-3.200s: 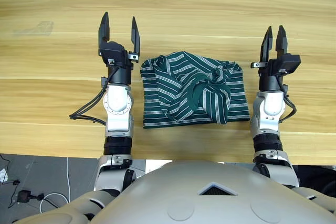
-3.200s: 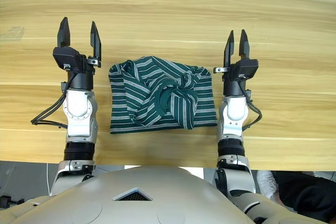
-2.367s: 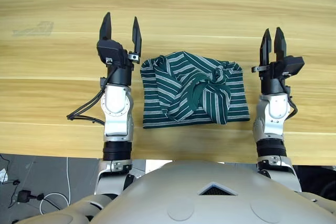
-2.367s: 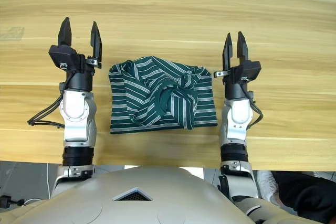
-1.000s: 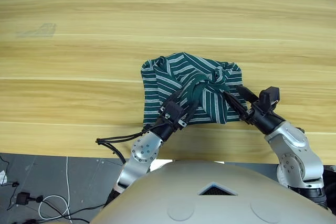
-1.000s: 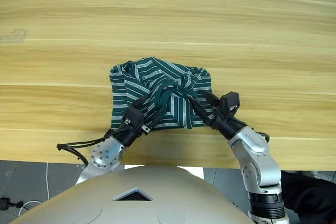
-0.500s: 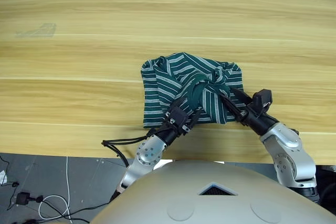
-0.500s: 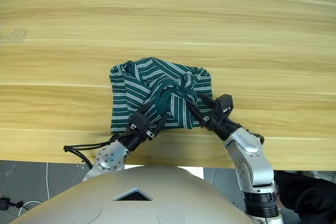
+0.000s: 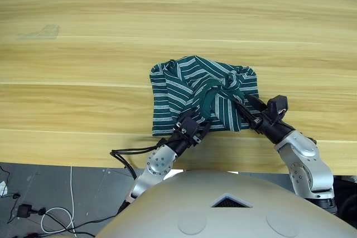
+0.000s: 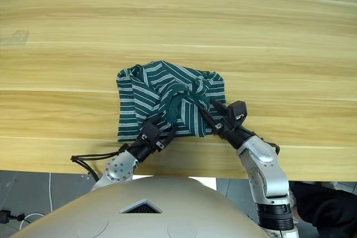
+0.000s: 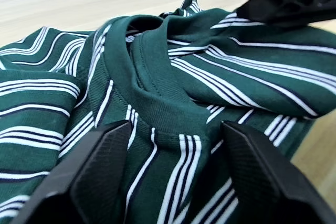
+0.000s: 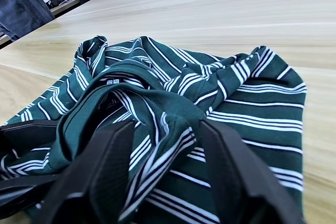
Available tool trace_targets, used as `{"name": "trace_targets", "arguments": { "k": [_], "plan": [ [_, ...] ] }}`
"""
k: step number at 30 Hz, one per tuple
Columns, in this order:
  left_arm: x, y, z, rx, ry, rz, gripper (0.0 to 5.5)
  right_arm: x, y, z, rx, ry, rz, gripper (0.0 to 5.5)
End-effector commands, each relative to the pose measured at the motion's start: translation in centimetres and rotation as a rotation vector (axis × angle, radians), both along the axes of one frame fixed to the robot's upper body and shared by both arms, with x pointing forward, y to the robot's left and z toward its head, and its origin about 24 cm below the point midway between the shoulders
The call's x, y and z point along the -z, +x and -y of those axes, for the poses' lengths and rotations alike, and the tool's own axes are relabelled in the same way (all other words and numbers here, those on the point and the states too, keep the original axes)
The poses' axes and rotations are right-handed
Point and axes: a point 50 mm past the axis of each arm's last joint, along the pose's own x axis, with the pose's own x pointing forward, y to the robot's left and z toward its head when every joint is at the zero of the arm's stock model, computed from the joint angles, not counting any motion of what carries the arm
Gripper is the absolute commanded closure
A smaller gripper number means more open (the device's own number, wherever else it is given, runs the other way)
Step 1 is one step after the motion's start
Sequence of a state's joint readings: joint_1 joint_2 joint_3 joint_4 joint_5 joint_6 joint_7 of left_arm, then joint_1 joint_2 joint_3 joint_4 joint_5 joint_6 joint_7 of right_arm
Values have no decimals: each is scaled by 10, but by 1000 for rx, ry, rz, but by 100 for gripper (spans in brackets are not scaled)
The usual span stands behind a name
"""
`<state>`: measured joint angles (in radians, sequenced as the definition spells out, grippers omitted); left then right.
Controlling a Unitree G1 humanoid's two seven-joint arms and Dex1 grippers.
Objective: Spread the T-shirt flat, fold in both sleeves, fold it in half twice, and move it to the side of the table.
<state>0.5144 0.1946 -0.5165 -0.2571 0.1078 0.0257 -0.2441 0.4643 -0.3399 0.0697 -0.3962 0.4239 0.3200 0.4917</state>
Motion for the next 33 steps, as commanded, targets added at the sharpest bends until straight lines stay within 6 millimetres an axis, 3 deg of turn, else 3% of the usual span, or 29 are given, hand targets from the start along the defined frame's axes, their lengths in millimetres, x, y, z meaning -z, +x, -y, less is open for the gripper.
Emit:
{"name": "trace_targets", "arguments": {
  "k": [1, 10, 16, 24, 33],
  "plan": [
    [7, 0, -1, -4, 20, -21, 232, 0, 3, 1, 7, -5, -3, 398],
    [9, 4, -1, -6, 27, -8, 232, -1, 8, 0, 5, 1, 13, 545],
    [12, 5, -3, -9, 36, -6, 232, -1, 7, -2, 5, 10, 15, 545],
    [13, 8, -5, -30, 50, 18, 232, -16, -3, -15, -120, 148, 76, 545],
    [13, 8, -5, -38, 46, 17, 377, -28, -5, -19, -155, 237, 121, 550]
  ]
}}
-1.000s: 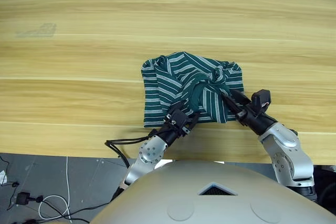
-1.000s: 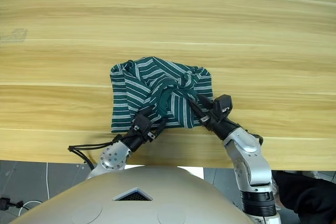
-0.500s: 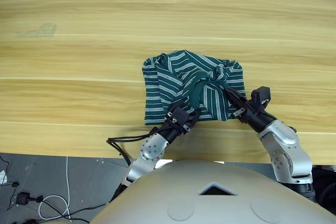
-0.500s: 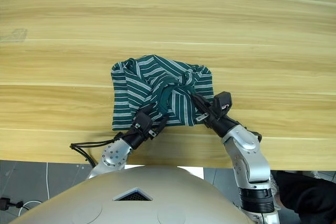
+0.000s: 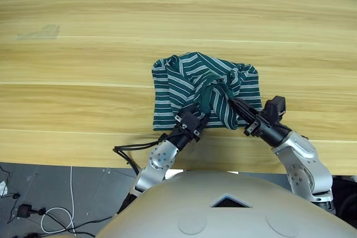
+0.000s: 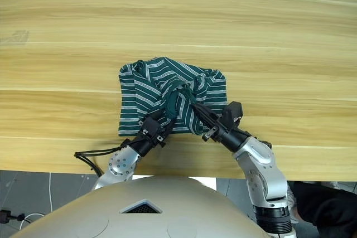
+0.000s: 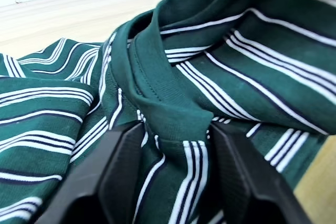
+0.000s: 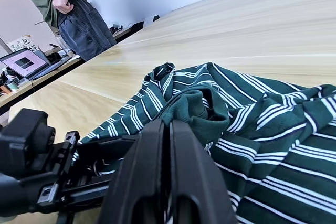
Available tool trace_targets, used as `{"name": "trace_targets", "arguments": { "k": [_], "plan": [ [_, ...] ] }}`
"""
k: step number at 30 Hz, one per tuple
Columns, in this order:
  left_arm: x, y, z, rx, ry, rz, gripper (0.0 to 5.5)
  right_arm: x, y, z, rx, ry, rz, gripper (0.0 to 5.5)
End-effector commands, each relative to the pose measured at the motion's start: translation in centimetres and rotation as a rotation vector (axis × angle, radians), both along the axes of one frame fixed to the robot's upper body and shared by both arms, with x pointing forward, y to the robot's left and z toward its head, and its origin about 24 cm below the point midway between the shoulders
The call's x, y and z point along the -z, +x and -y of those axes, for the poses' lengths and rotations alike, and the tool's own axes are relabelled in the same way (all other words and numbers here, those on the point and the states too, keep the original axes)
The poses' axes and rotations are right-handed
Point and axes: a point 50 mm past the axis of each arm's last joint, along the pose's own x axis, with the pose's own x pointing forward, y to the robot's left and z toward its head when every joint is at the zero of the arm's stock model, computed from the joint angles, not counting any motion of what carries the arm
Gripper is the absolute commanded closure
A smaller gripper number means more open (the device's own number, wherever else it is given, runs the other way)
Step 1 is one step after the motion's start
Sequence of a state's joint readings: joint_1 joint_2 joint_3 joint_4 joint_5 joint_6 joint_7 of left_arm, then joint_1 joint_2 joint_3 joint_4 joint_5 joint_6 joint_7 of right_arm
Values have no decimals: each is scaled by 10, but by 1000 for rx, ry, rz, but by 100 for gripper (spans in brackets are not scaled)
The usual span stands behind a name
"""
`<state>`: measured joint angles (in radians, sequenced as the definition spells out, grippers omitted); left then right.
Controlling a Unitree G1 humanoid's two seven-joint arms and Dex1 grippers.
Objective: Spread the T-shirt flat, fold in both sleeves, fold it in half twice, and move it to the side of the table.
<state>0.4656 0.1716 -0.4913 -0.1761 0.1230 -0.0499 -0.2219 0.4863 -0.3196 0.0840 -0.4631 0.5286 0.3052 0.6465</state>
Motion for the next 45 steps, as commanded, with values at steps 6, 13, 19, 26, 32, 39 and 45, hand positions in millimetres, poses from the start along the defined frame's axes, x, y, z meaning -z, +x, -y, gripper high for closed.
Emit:
{"name": "trace_targets", "arguments": {
  "k": [6, 13, 19, 26, 32, 39, 45],
  "plan": [
    [11, -3, -3, -17, 38, -43, 478, -16, 3, -2, 0, 84, 67, 550],
    [-1, 6, -12, -30, 45, 13, 543, -13, 8, -1, 9, 48, 81, 550],
    [-29, 31, -43, -79, 42, 114, 543, -14, 20, 7, 20, -7, 139, 550],
    [-82, 45, -77, -85, 71, 269, 543, -24, 30, 13, -10, -52, 229, 550],
    [-107, 49, -81, -5, 124, 354, 543, -40, 42, 20, -13, -90, 315, 550],
    [-143, 77, -93, 77, 235, 474, 543, -65, 69, 30, 32, -125, 435, 550],
    [-208, 143, -99, 128, 338, 621, 543, -127, 126, 43, 62, -248, 650, 550]
  ]
}}
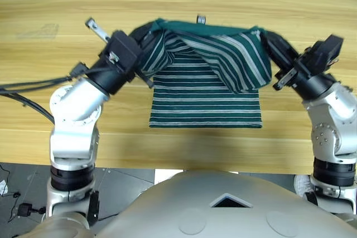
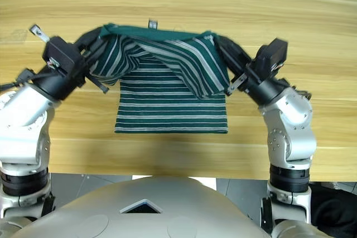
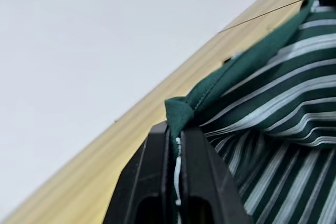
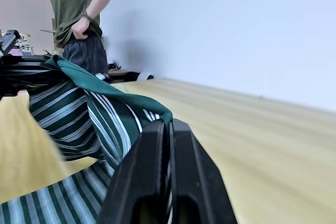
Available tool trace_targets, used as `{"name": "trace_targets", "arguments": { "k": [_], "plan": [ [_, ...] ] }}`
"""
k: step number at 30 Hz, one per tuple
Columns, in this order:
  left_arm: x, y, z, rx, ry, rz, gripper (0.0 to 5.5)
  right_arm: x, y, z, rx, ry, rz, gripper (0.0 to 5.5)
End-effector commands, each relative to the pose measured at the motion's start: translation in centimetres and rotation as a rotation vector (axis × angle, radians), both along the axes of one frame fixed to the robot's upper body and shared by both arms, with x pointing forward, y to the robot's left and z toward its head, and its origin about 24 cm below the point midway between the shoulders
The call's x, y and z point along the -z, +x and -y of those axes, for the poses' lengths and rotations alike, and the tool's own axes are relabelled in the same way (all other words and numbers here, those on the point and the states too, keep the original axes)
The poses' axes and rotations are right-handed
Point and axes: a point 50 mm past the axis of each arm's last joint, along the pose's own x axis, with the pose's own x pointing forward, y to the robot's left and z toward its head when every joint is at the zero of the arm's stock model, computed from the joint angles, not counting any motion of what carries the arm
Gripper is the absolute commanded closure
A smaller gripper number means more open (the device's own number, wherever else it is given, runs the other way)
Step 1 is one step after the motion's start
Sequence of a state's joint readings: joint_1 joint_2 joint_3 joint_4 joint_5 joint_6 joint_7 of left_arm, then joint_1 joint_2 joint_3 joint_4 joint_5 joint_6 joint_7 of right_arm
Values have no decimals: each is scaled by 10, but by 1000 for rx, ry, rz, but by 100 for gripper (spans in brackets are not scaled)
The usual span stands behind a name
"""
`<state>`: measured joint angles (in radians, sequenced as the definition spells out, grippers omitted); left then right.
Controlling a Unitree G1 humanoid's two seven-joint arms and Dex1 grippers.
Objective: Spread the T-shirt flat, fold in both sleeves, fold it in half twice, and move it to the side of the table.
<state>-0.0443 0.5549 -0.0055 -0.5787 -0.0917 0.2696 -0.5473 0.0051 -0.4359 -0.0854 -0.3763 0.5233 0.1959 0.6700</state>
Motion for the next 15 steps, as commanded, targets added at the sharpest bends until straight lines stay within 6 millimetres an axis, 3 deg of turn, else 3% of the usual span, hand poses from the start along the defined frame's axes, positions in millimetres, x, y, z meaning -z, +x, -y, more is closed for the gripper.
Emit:
{"name": "trace_targets", "arguments": {
  "k": [1, 6, 8, 11, 15],
  "plan": [
    [-52, 57, -4, 1, 69, 83, 543, -47, 50, 16, 78, -103, 131, 550],
    [-130, 153, 4, -152, 129, 172, 543, -125, 146, 30, 287, -161, 219, 550],
    [-160, 176, 13, -243, 120, 222, 543, -152, 171, 25, 406, -177, 232, 550],
    [-213, 175, 27, -304, 65, 369, 543, -199, 174, 24, 514, -163, 348, 550],
    [-246, 164, 18, -293, 49, 466, 543, -225, 165, 39, 544, -111, 443, 550]
  ]
}}
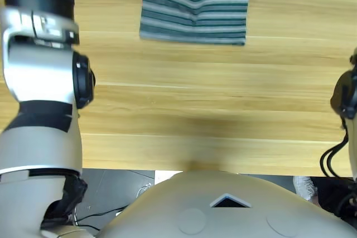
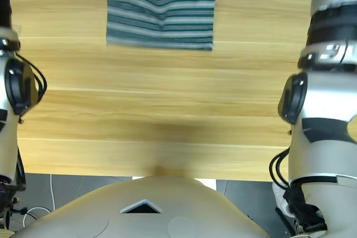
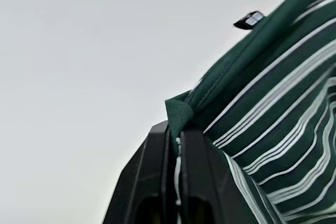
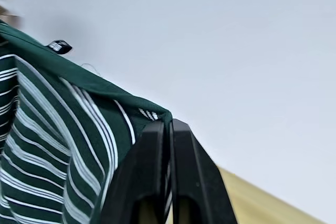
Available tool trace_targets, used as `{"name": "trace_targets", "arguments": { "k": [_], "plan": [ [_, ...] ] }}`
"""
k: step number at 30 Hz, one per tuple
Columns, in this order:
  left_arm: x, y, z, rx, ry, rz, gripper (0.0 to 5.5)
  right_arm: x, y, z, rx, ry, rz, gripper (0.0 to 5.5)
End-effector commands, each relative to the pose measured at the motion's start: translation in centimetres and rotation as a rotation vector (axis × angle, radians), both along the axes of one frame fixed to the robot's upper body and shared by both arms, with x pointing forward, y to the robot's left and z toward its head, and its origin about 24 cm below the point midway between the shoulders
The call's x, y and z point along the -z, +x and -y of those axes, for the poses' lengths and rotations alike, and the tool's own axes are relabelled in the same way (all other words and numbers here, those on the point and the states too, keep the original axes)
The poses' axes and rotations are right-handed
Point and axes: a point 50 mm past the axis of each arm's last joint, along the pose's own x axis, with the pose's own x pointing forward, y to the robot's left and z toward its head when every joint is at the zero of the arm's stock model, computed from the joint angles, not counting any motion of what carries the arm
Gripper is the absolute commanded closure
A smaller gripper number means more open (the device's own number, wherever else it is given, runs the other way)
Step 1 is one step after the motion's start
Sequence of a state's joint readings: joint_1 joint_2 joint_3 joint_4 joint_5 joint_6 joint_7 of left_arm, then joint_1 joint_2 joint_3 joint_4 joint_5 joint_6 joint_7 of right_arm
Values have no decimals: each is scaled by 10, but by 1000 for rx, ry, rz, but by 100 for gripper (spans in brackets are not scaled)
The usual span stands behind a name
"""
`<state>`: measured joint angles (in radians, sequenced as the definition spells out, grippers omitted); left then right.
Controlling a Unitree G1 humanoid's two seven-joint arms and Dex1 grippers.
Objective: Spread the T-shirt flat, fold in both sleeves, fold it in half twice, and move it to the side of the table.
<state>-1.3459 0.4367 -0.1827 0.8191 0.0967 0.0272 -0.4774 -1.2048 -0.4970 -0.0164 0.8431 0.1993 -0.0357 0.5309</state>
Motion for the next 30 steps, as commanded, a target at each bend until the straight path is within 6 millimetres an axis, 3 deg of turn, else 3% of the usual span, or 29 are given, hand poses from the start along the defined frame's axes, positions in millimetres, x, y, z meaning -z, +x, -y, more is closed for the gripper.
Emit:
{"name": "trace_targets", "arguments": {
  "k": [1, 4, 6, 8, 9, 11, 12, 15, 18, 22, 25, 30],
  "plan": [
    [-85, -14, -19, -91, 13, 233, 543, -62, -7, 32, 150, 32, 192, 550],
    [-32, -12, -22, 77, 230, 88, 543, -19, -7, 29, 52, -80, 135, 550],
    [30, -23, -30, 187, 332, -52, 543, 37, -17, 18, -67, -131, 32, 550],
    [90, -46, -34, 293, 335, -199, 543, 93, -42, 3, -205, -97, -104, 550],
    [114, -59, -34, 332, 318, -254, 543, 112, -55, -3, -252, -46, -164, 550],
    [156, -88, -34, 384, 289, -341, 543, 142, -81, -12, -322, -4, -254, 550],
    [168, -99, -34, 393, 272, -365, 543, 150, -89, -13, -336, 12, -282, 550],
    [185, -127, -39, 385, 231, -400, 543, 159, -101, -4, -317, 51, -337, 550],
    [180, -140, -46, 345, 233, -378, 543, 159, -105, 8, -301, 80, -358, 550],
    [169, -161, -50, 343, 322, -340, 543, 154, -122, 9, -422, 55, -356, 550],
    [178, -188, -48, 410, 478, -371, 543, 159, -149, -2, -556, -124, -363, 550],
    [225, -238, -38, 598, 631, -545, 543, 200, -198, -36, -757, -471, -439, 550]
  ]
}}
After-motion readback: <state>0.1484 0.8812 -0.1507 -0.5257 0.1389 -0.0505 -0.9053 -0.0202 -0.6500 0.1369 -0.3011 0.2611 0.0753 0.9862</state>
